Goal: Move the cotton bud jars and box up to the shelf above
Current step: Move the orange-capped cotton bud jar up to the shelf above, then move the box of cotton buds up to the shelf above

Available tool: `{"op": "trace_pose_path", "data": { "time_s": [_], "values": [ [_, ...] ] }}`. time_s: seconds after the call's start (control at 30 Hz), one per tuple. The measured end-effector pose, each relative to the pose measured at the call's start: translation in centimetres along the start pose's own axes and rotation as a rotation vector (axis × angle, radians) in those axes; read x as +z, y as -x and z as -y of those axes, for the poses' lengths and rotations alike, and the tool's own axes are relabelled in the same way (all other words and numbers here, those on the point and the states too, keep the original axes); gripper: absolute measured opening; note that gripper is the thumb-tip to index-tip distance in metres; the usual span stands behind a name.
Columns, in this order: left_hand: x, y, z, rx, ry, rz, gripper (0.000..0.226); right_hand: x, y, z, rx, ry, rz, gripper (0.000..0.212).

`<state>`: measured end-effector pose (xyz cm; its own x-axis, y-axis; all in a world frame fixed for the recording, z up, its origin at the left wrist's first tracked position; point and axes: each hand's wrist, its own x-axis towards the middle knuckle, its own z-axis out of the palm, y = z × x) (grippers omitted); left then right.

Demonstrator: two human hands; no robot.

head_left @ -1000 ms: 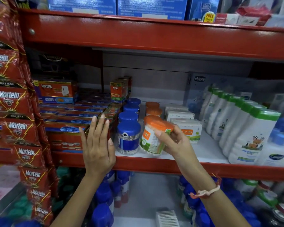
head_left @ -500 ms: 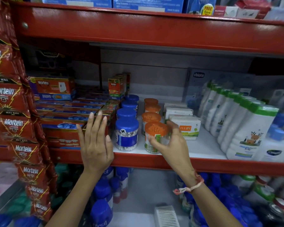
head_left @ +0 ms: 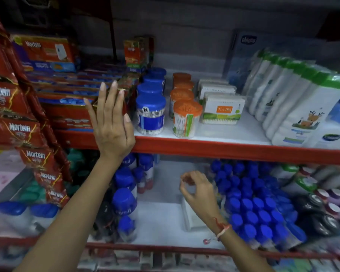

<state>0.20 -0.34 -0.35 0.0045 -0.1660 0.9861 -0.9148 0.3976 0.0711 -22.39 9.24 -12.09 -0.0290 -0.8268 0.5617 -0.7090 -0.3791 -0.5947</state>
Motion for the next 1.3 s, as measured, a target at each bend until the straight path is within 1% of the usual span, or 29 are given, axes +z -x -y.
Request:
{"op": "trace_pose_path", "data": {
  "time_s": [0.07, 0.13, 0.2, 0.3, 0.33, 0.4, 0.53, 0.63, 0.73, 0.8, 0.83, 0.9, 0.93, 1.03, 1.07, 1.23, 1.3],
  "values": [
    [0.0, 0.0, -0.1, 0.003, 0.000, 0.000, 0.047, 1.7, 2.1, -3.0, 0.179, 0.090, 0.166, 0.026],
    [-0.1, 0.1, -0.1, 0.000, -0.008, -0.002, 0.046, 2.8, 4.0, -5.0, 0.298, 0.194, 0.304, 0.042],
    [0.0, 0.1, -0.1, -0.002, -0.016, -0.006, 0.046, 3.6, 5.7, -6.5, 0.370, 0.321, 0.388, 0.062],
    [0.0, 0.2, -0.1, -0.004, -0.013, -0.011, 0.045, 4.1, 7.7, -7.4, 0.464, 0.477, 0.459, 0.090],
    [0.0, 0.2, -0.1, -0.006, -0.011, -0.011, 0.045, 4.2, 8.2, -7.5, 0.487, 0.492, 0.472, 0.095],
    [0.0, 0.2, -0.1, -0.009, -0.007, -0.011, 0.045, 4.4, 8.8, -7.6, 0.528, 0.468, 0.491, 0.097],
    [0.0, 0.2, 0.0, -0.008, 0.001, -0.014, 0.045, 4.4, 8.5, -7.3, 0.555, 0.357, 0.448, 0.091],
    [0.0, 0.3, 0.1, -0.004, 0.008, -0.017, 0.044, 3.5, 7.3, -6.9, 0.619, 0.180, 0.331, 0.076],
    [0.0, 0.3, 0.3, -0.001, 0.016, -0.021, 0.045, 1.9, 5.5, -5.9, 0.778, -0.133, 0.268, 0.054],
    [0.0, 0.4, 0.3, 0.008, 0.023, -0.020, 0.045, 0.1, 4.1, -4.5, 0.914, -0.400, 0.270, 0.034],
    [0.0, 0.4, 0.4, 0.014, 0.025, -0.020, 0.044, -0.9, 3.5, -3.7, 0.966, -0.527, 0.304, 0.030],
    [0.0, 0.4, 0.5, 0.022, 0.028, -0.029, 0.043, -2.8, 2.7, -2.6, 1.017, -0.721, 0.383, 0.030],
    [0.0, 0.5, 0.6, 0.021, 0.029, -0.033, 0.043, -3.5, 2.3, -2.2, 1.038, -0.794, 0.404, 0.034],
    [0.1, 0.6, 0.6, 0.029, 0.043, -0.041, 0.043, -5.2, 1.4, -1.0, 1.070, -0.932, 0.446, 0.062],
    [0.2, 0.7, 0.6, 0.030, 0.043, -0.040, 0.043, -5.7, 1.1, -0.3, 1.061, -0.970, 0.479, 0.065],
    [0.1, 0.7, 0.6, 0.030, 0.044, -0.036, 0.043, -8.7, -0.9, 3.6, 0.938, -1.121, 0.611, 0.059],
    [0.0, 0.7, 0.5, 0.028, 0.044, -0.036, 0.044, -10.0, -1.9, 5.3, 0.873, -1.157, 0.630, 0.059]
  ]
}}
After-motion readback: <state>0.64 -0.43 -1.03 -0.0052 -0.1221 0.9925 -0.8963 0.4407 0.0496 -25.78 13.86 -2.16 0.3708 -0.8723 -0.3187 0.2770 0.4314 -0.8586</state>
